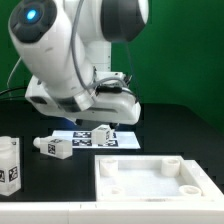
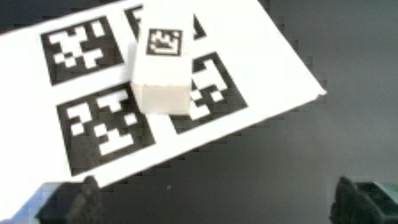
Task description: Assemble square table
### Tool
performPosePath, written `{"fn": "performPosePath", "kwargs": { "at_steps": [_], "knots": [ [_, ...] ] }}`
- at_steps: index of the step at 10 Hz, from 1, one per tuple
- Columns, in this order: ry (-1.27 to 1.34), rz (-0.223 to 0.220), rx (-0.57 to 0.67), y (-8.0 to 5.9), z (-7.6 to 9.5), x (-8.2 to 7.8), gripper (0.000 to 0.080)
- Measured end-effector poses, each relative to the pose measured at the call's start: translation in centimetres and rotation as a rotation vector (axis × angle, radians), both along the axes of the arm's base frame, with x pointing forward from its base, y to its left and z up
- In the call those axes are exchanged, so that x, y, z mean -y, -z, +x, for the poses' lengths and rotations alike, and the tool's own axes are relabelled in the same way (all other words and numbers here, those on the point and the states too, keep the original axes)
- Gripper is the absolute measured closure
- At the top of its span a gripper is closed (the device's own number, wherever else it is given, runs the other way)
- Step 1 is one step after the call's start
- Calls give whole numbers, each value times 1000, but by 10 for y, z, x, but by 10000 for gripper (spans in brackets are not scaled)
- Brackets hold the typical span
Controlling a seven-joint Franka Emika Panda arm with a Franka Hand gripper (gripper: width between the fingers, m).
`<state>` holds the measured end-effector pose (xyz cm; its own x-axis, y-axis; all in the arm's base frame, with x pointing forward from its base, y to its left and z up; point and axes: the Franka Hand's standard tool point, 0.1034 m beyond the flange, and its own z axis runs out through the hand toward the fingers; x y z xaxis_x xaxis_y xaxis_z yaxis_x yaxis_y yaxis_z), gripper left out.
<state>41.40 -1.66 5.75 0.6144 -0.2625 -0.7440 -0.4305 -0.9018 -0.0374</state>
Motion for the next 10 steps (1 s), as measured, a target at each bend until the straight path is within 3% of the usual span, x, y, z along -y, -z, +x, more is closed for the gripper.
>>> {"fn": "performPosePath", "kwargs": {
  "at_steps": [3,4,6,10],
  "knots": [
    [-10,69,-182,4,-8,-1,151],
    [-3,61,-184,13,-16,-4,151],
    [13,71,-267,26,-58,-8,151],
    [2,61,-263,31,-61,-11,151]
  ]
}}
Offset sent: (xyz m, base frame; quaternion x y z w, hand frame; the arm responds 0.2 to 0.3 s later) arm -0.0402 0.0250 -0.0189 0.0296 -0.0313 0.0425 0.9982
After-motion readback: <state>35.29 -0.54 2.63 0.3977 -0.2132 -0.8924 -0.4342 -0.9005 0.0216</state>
